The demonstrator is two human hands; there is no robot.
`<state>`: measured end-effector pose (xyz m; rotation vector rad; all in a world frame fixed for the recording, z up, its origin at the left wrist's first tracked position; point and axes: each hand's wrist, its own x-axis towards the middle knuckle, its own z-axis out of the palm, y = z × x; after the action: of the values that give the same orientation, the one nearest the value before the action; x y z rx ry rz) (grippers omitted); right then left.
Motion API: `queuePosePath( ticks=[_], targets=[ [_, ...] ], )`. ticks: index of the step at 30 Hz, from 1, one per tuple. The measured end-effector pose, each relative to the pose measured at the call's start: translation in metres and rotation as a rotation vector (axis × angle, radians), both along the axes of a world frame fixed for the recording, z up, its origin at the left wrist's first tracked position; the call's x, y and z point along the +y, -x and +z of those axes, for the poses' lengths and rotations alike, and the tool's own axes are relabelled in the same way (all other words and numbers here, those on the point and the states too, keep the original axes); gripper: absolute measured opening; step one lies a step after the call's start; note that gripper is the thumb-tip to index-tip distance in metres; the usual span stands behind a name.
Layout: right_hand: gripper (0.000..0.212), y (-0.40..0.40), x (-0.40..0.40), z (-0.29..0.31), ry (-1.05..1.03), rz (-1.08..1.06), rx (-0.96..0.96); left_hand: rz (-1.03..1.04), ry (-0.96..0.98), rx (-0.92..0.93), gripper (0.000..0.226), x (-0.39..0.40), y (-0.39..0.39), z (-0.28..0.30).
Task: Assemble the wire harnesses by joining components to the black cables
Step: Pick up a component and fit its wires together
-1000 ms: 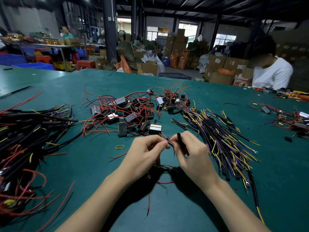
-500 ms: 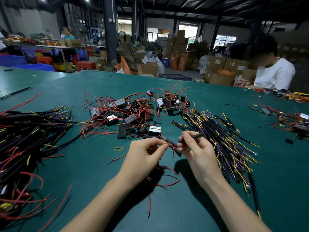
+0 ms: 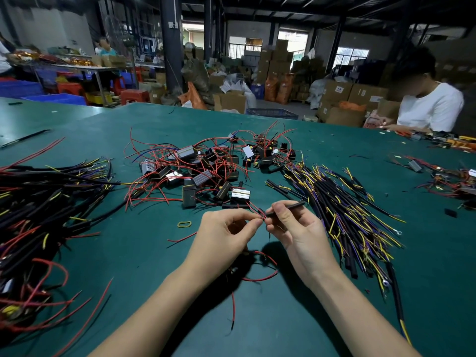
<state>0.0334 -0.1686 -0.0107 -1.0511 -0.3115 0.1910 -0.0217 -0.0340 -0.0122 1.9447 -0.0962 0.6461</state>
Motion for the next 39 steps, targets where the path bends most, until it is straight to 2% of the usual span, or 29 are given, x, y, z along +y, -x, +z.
queuePosePath(
  ticks=[2, 5, 11, 15, 27, 39],
  targets=[
    [0.011, 0.001, 0.0, 0.0, 0.007, -0.005, 0.002, -0.034, 0.0, 0.02, 0.005, 0.001, 0.001, 0.001],
    [0.012, 0.001, -0.001, 0.001, 0.031, -0.023, 0.005, -0.121, -0.02, 0.113, 0.013, 0.007, 0.001, 0.004],
    [0.019, 0.001, -0.002, 0.001, 0.059, -0.033, 0.017, -0.196, 0.054, 0.2, 0.019, 0.014, 0.001, 0.006],
    [0.019, -0.001, -0.003, 0.002, 0.069, -0.049, 0.014, -0.202, 0.13, 0.187, 0.015, 0.013, 0.0, 0.005],
    [0.021, -0.001, -0.006, 0.007, 0.138, -0.09, -0.027, -0.145, 0.107, 0.104, 0.006, 0.013, 0.0, 0.003],
    [0.018, 0.003, -0.003, 0.007, 0.161, -0.14, 0.107, -0.135, 0.105, 0.086, 0.004, 0.009, 0.003, 0.003]
  ],
)
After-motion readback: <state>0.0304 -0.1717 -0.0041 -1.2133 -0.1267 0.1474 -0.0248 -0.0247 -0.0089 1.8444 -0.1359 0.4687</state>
